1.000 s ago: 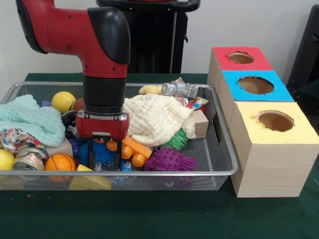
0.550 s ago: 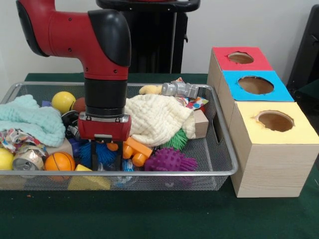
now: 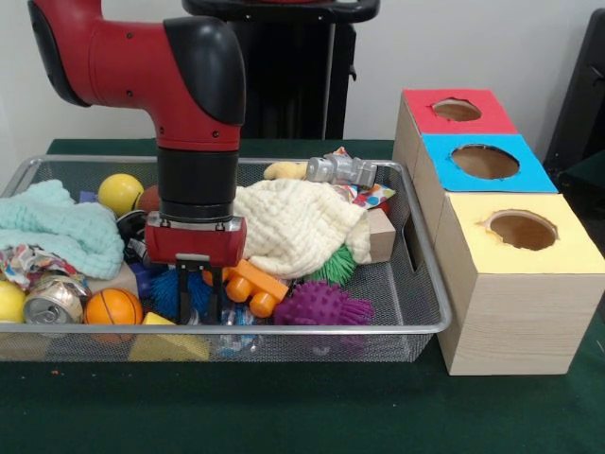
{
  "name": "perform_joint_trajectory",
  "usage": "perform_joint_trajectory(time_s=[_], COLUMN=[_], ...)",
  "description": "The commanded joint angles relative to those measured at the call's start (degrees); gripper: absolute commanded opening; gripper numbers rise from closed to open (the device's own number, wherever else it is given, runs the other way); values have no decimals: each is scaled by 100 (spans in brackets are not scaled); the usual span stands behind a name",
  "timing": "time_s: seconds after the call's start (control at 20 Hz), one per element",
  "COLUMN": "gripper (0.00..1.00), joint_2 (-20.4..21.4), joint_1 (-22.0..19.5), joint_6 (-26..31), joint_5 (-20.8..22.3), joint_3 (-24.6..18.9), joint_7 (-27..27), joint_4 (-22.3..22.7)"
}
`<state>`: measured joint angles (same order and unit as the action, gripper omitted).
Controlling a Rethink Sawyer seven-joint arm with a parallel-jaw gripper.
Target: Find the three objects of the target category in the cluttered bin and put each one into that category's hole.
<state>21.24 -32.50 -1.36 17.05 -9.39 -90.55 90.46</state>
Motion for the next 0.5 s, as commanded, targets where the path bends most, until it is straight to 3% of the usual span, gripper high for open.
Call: perform_joint_trajectory(time_s=[0.05,0.5], gripper=[0,0], joint_2=[-452,316], joint_1=[-49,194], joint_6=[542,1184], joint_5=[157,6], joint_3=[-226,-134], joint_7=[-395,-348], joint_4=[-99,115])
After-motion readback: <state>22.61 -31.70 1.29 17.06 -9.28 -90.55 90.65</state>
